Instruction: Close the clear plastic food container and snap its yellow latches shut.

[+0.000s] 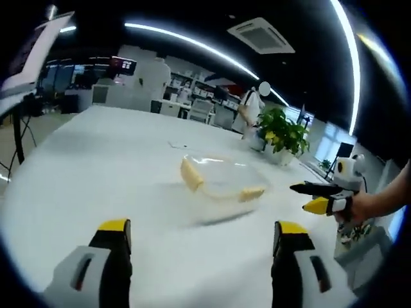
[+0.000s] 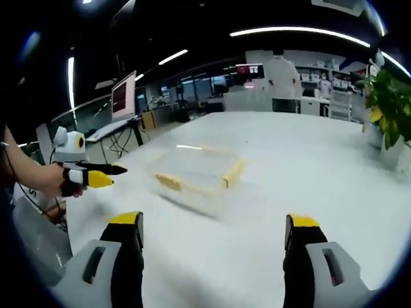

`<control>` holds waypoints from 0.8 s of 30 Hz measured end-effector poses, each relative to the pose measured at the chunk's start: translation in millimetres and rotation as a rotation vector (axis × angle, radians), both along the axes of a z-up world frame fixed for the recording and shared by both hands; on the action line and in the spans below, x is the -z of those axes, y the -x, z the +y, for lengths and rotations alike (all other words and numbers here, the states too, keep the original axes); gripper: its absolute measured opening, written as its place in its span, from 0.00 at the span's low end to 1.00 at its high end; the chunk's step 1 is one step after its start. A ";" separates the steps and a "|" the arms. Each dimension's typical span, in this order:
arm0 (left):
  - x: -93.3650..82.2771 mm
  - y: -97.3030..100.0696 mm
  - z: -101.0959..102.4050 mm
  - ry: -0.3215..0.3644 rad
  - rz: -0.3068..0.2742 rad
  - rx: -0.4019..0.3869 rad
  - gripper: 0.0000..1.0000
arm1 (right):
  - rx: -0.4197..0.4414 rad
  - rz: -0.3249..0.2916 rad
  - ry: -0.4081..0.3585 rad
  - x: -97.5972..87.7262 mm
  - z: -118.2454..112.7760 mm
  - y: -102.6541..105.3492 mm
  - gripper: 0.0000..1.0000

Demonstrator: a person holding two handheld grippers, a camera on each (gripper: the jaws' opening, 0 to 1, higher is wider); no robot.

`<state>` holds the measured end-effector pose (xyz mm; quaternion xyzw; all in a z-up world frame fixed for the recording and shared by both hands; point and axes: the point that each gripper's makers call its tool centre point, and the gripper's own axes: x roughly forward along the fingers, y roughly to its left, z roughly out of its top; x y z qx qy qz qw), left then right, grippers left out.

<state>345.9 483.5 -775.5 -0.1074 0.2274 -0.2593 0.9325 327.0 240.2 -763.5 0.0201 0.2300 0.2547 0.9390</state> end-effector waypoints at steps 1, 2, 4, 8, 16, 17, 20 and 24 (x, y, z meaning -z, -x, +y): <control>-2.0 1.6 4.5 0.001 -0.001 -0.006 0.88 | 0.012 -0.004 -0.007 -4.1 -3.5 1.3 0.88; -3.0 3.3 6.9 0.001 0.001 -0.009 0.88 | 0.025 -0.007 -0.016 -7.7 -7.0 2.6 0.88; -6.9 6.6 13.2 0.006 0.003 -0.018 0.87 | 0.054 -0.013 -0.038 -16.2 -16.3 6.0 0.87; -14.5 13.4 23.4 0.016 0.004 -0.034 0.85 | 0.081 -0.027 -0.086 -30.8 -26.9 16.4 0.88; -23.3 37.0 31.4 0.027 0.009 -0.043 0.83 | 0.062 -0.044 -0.076 -48.8 -31.2 40.2 0.86; -23.1 41.0 33.2 0.034 0.016 -0.045 0.82 | 0.069 -0.048 -0.086 -51.0 -33.3 43.0 0.86; -23.3 52.5 36.9 0.039 0.027 -0.041 0.81 | 0.064 -0.035 -0.084 -53.7 -35.1 56.1 0.86; -33.8 65.9 44.7 0.071 0.022 -0.068 0.80 | 0.065 -0.038 -0.083 -60.0 -41.0 66.1 0.86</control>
